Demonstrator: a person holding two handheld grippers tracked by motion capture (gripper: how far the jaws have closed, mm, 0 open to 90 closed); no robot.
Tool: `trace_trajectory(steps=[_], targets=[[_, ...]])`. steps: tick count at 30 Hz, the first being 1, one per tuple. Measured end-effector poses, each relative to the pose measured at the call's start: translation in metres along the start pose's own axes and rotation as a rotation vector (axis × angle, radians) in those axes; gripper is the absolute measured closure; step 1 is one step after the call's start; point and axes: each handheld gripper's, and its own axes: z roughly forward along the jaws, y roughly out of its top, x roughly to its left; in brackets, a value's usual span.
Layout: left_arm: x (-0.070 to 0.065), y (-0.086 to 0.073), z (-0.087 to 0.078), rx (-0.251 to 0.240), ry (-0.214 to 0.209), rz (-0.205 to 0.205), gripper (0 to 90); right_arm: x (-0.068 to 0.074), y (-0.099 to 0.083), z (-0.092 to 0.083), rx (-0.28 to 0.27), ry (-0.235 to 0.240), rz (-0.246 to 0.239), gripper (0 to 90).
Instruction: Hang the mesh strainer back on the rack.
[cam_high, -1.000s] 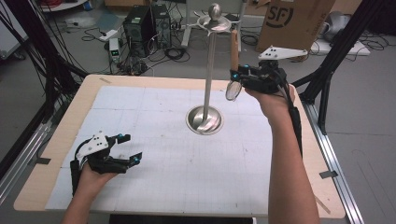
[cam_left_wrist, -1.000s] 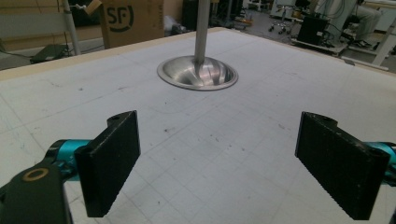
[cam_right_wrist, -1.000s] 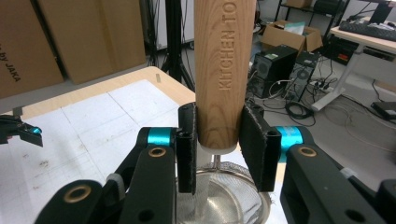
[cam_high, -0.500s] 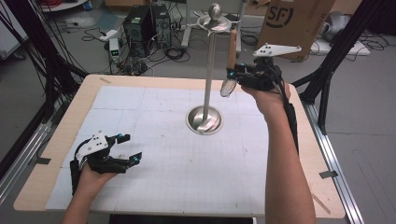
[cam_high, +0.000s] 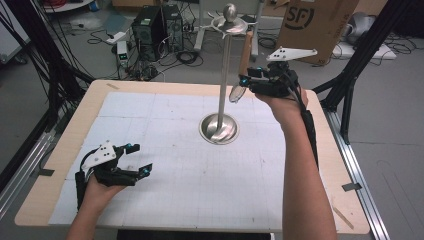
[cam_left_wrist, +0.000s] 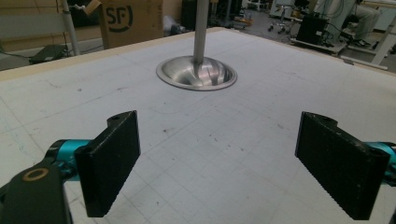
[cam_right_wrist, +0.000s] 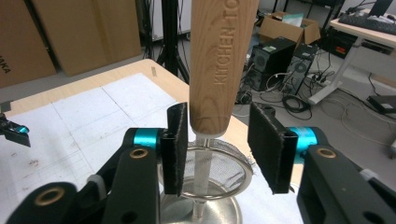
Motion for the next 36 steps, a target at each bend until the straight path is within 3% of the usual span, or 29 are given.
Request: trace_trajectory(steps=[7,17,36], targets=[[-0.001,0.0,0.0,-0.001,-0.002,-0.003,14.5,0.005,-0.004,-0.015,-0.036,0.002,-0.004,53.7],[-0.002,0.0,0.001,0.002,-0.003,-0.001,14.5,0.009,-0.025,-0.037,-0.071,0.014,-0.002,51.3],[-0.004,0.001,0.002,0.003,-0.01,0.006,14.5,0.022,-0.07,-0.056,-0.093,0.057,-0.003,44.8]])
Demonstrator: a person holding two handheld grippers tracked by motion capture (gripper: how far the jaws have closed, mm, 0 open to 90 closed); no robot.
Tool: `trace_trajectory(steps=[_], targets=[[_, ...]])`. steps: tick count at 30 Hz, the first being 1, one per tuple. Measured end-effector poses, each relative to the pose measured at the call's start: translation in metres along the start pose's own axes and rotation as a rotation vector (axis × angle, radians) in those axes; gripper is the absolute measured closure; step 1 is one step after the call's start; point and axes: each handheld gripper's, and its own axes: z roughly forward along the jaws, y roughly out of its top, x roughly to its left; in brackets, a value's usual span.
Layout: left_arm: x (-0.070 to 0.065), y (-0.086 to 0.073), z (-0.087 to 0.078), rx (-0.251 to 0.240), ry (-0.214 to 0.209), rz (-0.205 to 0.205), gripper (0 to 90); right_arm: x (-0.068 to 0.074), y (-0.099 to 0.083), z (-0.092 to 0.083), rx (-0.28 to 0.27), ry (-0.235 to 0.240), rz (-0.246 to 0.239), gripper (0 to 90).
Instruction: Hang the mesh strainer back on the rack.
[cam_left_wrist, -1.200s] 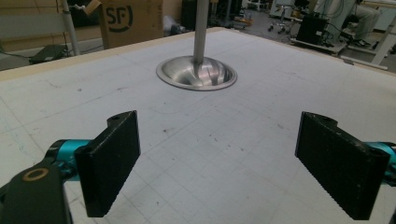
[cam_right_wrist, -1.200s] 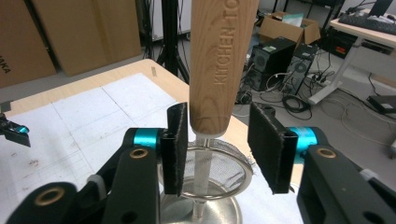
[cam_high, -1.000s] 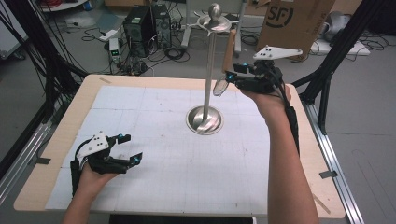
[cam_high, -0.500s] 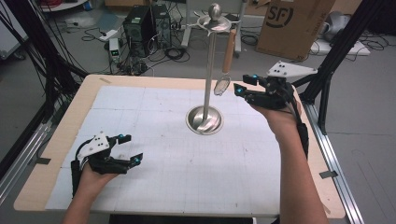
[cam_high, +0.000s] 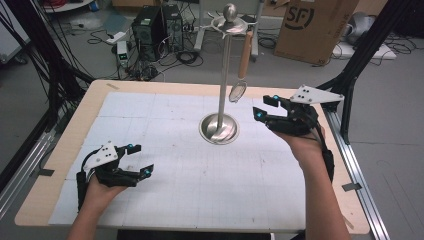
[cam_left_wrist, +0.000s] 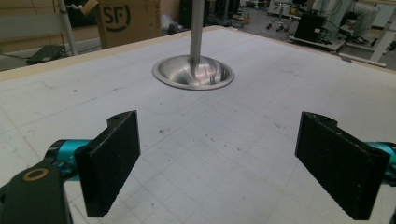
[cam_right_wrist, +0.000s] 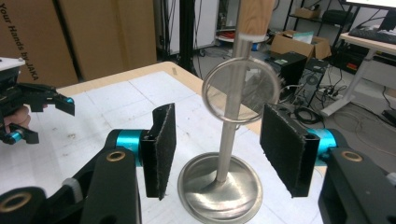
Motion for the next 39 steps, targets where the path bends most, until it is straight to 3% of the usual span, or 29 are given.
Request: trace_trajectory(steps=[17,30,39], targets=[[-0.002,0.0,0.001,0.0,-0.007,0.0,14.5,0.011,-0.061,0.001,0.012,0.03,0.059,39.5],[-0.003,0.0,0.001,0.004,-0.01,0.003,14.5,0.017,-0.098,-0.001,0.008,0.019,0.097,36.1],[-0.003,-0.001,0.002,0.012,-0.012,0.013,14.6,0.026,-0.113,-0.001,0.01,0.03,0.095,34.1]])
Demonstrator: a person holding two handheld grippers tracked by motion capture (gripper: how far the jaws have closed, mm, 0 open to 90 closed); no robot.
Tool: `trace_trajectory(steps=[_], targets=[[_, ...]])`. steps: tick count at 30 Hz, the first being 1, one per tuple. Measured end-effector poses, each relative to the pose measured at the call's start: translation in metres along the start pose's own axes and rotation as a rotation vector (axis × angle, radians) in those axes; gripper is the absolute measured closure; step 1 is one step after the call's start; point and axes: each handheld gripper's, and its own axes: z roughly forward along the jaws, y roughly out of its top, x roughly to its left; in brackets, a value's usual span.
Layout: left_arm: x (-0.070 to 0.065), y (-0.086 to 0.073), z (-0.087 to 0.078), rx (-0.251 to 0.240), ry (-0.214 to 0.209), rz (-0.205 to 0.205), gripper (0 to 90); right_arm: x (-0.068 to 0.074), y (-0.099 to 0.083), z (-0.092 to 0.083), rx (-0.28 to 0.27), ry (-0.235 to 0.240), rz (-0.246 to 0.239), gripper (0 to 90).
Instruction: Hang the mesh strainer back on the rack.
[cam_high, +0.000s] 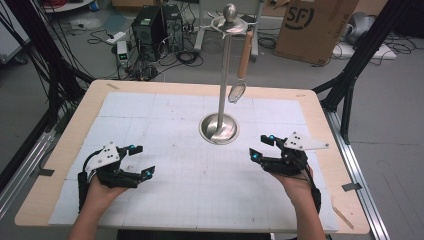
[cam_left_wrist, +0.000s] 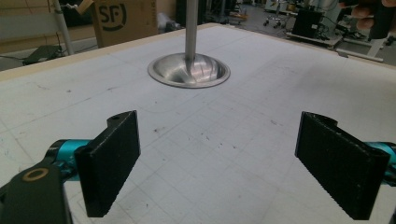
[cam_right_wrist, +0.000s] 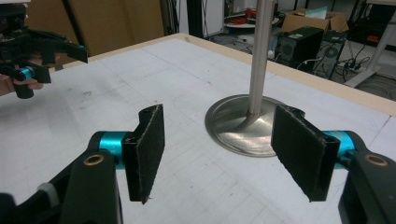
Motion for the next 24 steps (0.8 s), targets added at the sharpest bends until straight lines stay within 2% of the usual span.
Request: trace_trajectory(steps=[8,24], targets=[[-0.001,0.0,0.001,0.006,0.0,0.003,14.6,0.0,-0.017,-0.001,0.006,0.006,0.02,31.3],[-0.002,-0.001,0.002,0.009,-0.002,-0.002,14.5,-0.001,-0.031,0.003,0.033,0.016,0.066,22.4]])
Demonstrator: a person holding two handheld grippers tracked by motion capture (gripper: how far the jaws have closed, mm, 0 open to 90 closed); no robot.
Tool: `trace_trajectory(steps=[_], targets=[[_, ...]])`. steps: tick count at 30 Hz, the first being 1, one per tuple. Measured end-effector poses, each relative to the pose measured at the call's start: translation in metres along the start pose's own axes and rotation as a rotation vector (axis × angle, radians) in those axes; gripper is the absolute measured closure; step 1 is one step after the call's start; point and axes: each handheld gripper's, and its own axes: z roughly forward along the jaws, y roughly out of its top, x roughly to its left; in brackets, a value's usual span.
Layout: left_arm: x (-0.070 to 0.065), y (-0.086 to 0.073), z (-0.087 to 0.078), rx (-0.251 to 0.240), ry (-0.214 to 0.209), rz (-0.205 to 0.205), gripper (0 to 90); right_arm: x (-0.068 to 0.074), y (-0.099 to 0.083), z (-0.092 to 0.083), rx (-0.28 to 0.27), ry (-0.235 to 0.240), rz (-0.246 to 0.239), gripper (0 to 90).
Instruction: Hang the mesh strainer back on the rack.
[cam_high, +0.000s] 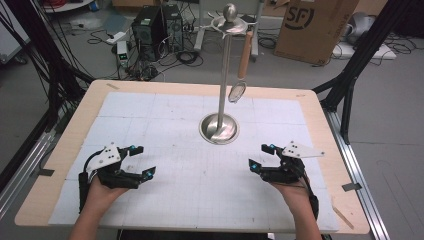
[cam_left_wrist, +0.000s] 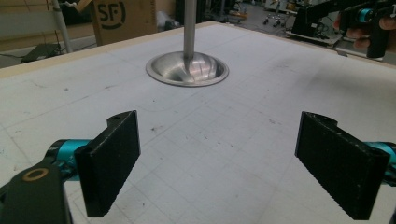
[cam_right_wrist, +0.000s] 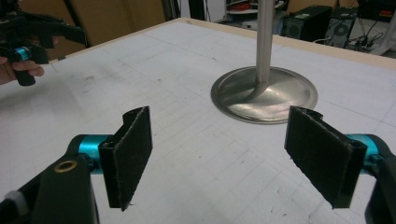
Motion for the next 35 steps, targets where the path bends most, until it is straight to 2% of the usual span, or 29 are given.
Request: trace_trajectory(steps=[4,17,35], targets=[[-0.0002,-0.0003,0.0007,0.004,-0.001,0.0,14.6,-0.0001,0.0008,0.0005,-0.009,0.005,-0.005,22.4],[-0.0006,-0.0002,0.0005,0.0,-0.008,0.004,14.5,0.0034,-0.0008,0.0046,0.02,-0.001,-0.02,21.7],[-0.0002,-0.0003,0.0005,0.004,-0.006,0.004,14.6,0.0019,-0.0027,0.0085,0.048,0.001,-0.009,21.6]])
